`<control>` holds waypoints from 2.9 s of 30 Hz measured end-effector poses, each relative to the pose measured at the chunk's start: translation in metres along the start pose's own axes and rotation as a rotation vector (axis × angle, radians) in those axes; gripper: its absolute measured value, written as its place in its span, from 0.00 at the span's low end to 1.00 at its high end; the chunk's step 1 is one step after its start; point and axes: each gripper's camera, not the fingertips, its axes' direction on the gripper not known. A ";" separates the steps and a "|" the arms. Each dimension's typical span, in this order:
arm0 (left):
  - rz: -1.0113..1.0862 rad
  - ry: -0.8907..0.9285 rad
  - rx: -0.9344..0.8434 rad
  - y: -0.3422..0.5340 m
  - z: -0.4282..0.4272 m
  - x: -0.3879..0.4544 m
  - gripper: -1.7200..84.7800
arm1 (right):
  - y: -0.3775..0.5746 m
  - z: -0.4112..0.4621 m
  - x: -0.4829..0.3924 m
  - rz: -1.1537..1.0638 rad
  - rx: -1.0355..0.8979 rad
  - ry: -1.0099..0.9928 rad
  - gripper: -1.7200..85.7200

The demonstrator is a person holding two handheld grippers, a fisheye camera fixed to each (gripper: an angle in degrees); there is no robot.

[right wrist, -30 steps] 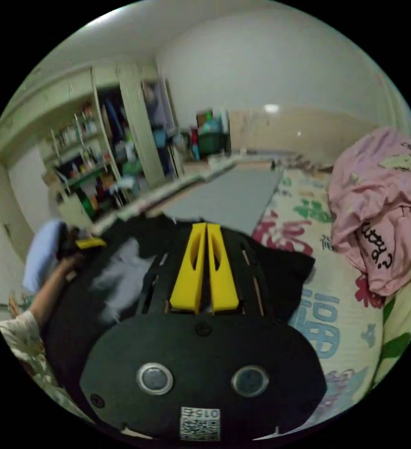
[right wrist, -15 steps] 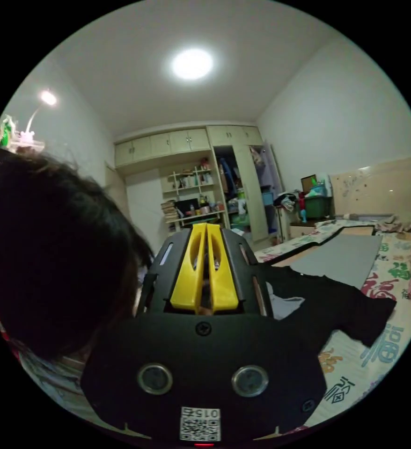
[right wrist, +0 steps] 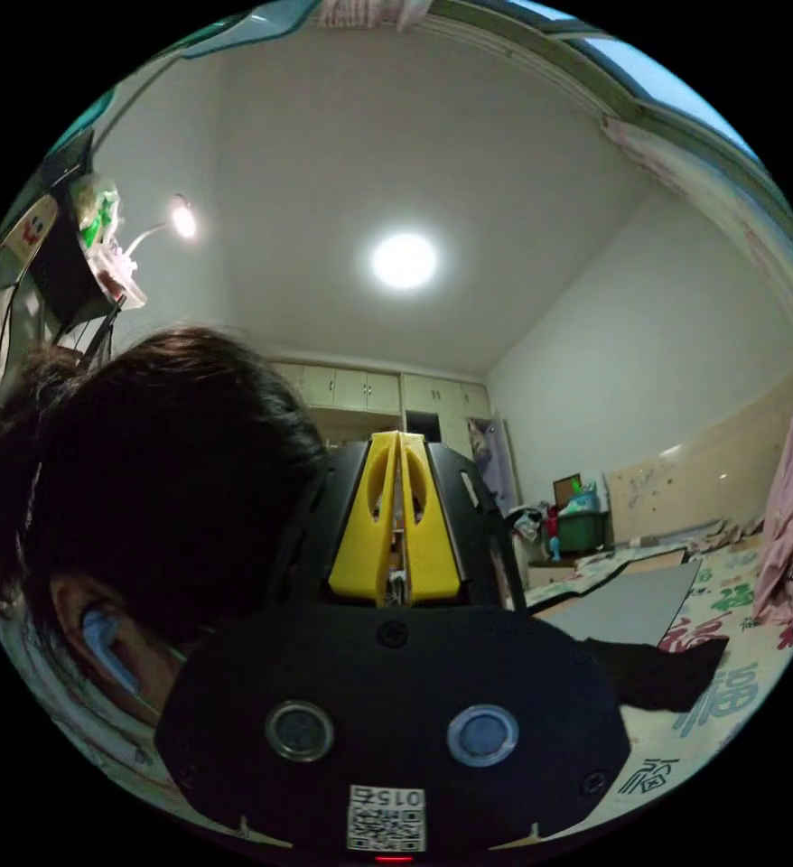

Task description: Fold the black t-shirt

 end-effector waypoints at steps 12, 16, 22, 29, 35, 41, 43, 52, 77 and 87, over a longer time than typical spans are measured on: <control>0.017 -0.028 0.001 0.009 -0.004 0.013 0.07 | -0.032 0.069 0.027 0.007 0.024 0.009 0.01; 0.014 -0.022 0.001 0.013 -0.006 0.013 0.07 | -0.055 0.112 0.045 -0.017 0.028 0.022 0.01; 0.018 -0.027 0.000 0.020 -0.009 0.016 0.07 | -0.102 0.209 0.160 -0.052 0.125 0.285 0.02; 0.028 -0.046 -0.001 0.030 -0.012 0.019 0.07 | -0.084 0.421 0.516 0.386 -0.569 0.701 0.15; 0.029 -0.045 -0.003 0.041 -0.015 0.016 0.07 | -0.007 0.502 0.688 0.649 -0.902 0.877 0.17; 0.036 -0.057 -0.002 0.054 -0.018 0.012 0.06 | 0.011 0.593 0.745 0.714 -1.046 0.928 0.14; 0.033 -0.052 0.006 0.060 -0.020 0.007 0.06 | 0.010 0.624 0.742 0.647 -1.101 0.998 0.12; -0.069 -0.274 0.461 0.093 -0.114 -0.007 0.04 | -0.056 0.714 0.646 0.423 -0.948 0.811 0.02; 0.247 0.736 0.072 -0.046 -0.060 0.100 0.13 | 0.019 0.742 0.369 -0.156 -1.394 0.273 0.16; 0.274 0.709 -0.034 -0.065 -0.048 0.121 0.03 | 0.032 0.693 0.347 -0.176 -1.528 0.226 0.01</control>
